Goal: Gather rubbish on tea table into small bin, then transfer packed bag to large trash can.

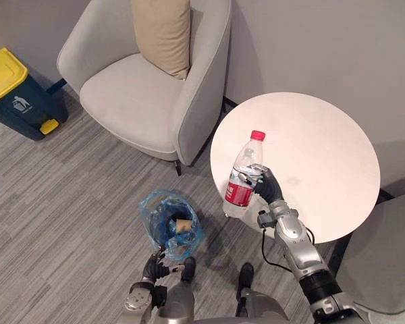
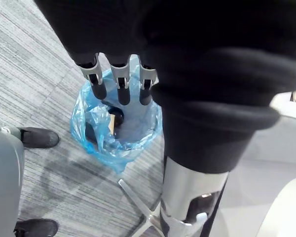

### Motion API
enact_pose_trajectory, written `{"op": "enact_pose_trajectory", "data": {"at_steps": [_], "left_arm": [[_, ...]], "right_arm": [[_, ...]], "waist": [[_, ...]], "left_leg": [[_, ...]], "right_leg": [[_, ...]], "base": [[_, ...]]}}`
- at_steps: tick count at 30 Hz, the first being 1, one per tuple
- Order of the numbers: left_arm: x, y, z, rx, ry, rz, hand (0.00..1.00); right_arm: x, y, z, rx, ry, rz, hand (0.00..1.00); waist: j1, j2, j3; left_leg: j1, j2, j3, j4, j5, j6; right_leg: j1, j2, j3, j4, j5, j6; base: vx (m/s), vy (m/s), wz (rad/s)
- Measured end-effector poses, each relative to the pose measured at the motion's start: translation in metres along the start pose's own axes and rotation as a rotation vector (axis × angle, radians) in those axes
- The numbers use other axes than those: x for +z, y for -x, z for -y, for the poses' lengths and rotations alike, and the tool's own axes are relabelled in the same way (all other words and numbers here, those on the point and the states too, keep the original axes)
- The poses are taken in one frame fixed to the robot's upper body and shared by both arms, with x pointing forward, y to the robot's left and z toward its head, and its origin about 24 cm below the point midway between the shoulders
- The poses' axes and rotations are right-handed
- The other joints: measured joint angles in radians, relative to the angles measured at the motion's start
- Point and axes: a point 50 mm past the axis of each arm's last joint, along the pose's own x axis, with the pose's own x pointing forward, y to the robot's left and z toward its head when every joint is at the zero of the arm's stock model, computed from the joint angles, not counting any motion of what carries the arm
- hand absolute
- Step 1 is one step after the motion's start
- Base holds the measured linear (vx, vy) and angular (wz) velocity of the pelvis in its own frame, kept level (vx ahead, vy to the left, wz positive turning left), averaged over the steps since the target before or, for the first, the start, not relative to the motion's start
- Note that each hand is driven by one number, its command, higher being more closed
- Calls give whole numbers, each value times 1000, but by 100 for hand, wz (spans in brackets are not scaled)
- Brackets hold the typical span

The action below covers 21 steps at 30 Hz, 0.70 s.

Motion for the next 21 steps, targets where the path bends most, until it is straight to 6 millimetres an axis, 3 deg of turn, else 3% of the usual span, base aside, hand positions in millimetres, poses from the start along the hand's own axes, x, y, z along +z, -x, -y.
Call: {"op": "enact_pose_trajectory", "data": {"at_steps": [6, 16, 21], "left_arm": [[-11, 4, -3, 21, 12, -44, 0], [-34, 11, -3, 29, 21, -135, 0], [-38, 12, -2, 30, 22, -154, 0]], "right_arm": [[6, 29, -1, 9, 42, 34, 100], [10, 46, -10, 59, 147, 67, 100], [6, 53, -22, 102, 139, 51, 100]], "waist": [[-6, -15, -62], [-6, -18, -124], [-12, -15, -131]], "left_leg": [[27, 8, 12, -3, 0, 0], [42, 7, 12, 0, 0, 0], [37, 2, -49, 9, 1, -2]], "right_leg": [[20, 8, 15, 0, -1, 1], [44, 7, 16, -3, -4, 6], [82, 5, -46, -19, -13, 13]], "base": [[-38, -17, -6], [-39, -6, 1], [-31, -27, 38]]}}
